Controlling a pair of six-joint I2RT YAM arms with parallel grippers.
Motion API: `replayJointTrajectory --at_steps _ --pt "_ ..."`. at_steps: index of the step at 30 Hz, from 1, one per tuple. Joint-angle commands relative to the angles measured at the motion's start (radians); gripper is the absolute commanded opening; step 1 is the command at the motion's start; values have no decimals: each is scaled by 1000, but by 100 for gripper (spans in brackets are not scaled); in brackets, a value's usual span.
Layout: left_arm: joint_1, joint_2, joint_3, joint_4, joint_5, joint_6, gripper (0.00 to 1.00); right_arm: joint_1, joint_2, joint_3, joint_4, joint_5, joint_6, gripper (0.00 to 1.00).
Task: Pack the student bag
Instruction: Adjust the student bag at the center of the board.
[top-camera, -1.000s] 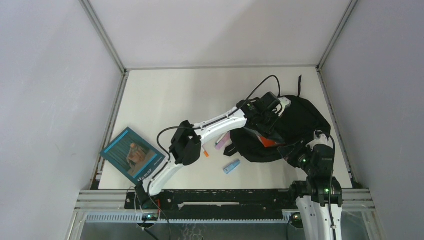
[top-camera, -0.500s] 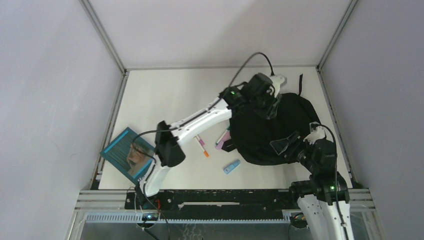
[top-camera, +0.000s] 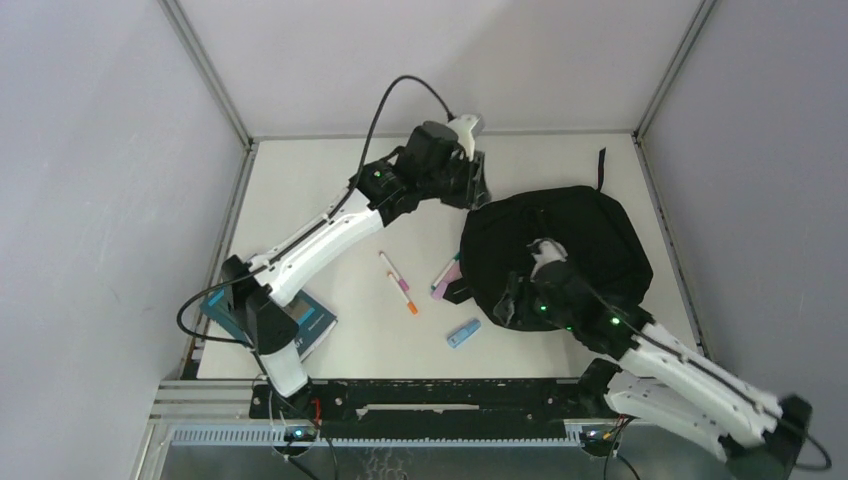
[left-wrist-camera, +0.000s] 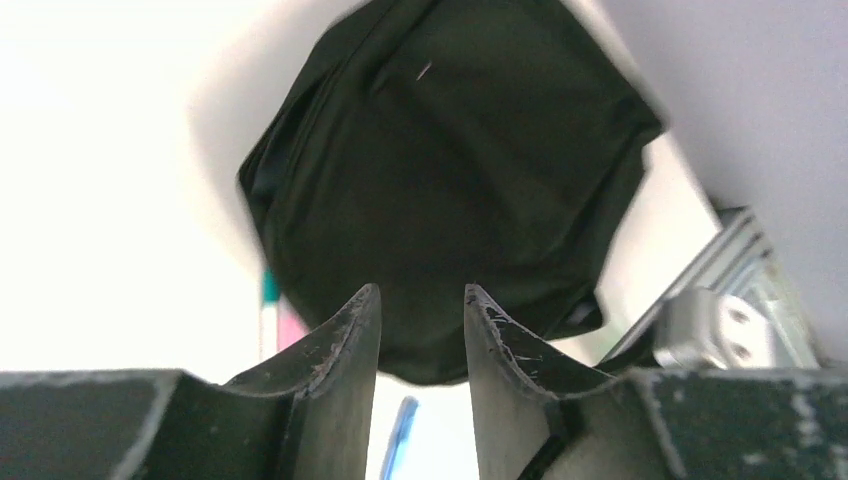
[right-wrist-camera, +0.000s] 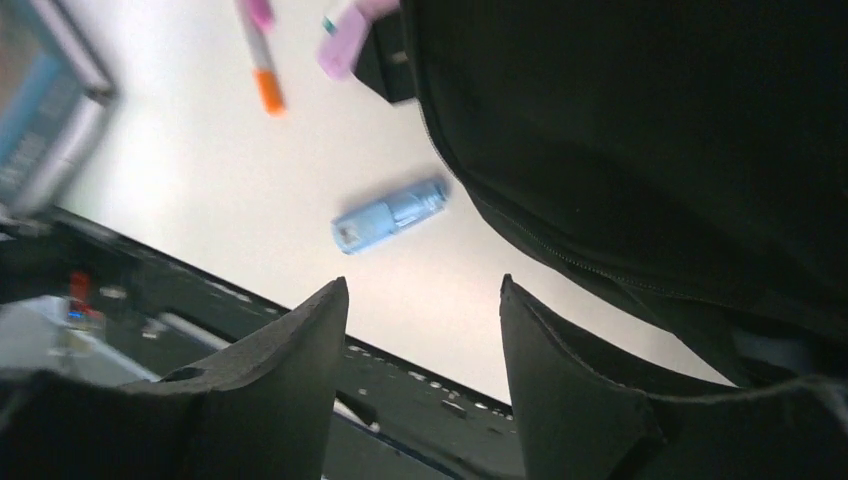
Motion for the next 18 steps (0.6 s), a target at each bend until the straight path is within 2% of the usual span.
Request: replayJointTrajectory --at_steps 1,8,13,18 --pt "59 -85 -227 33 -6 -108 41 173 199 75 13 282 32 66" --pt "113 -170 -450 76 -21 -167 42 285 578 253 -147 560 5 65" --pt "141 -207 -541 92 -20 -170 45 357 652 275 -176 605 -70 73" --pt "218 -247 -624 109 -18 -172 45 382 695 278 -131 593 -101 74"
